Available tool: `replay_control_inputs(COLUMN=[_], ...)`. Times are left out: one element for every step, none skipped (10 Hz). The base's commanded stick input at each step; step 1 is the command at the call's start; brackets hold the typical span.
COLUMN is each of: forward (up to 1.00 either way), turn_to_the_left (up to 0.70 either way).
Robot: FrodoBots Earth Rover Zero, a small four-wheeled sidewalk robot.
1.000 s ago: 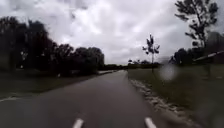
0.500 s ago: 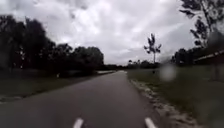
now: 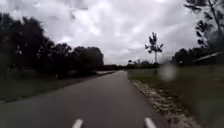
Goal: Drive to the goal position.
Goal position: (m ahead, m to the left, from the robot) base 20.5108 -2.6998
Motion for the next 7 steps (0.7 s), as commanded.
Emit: replay_control_inputs(forward=[0.84, 0.84, 0.84, 0.84, 0.84, 0.84, 0.84], turn_to_the_left=[0.03, 0.03, 0.03, 0.03, 0.03, 0.03, 0.03])
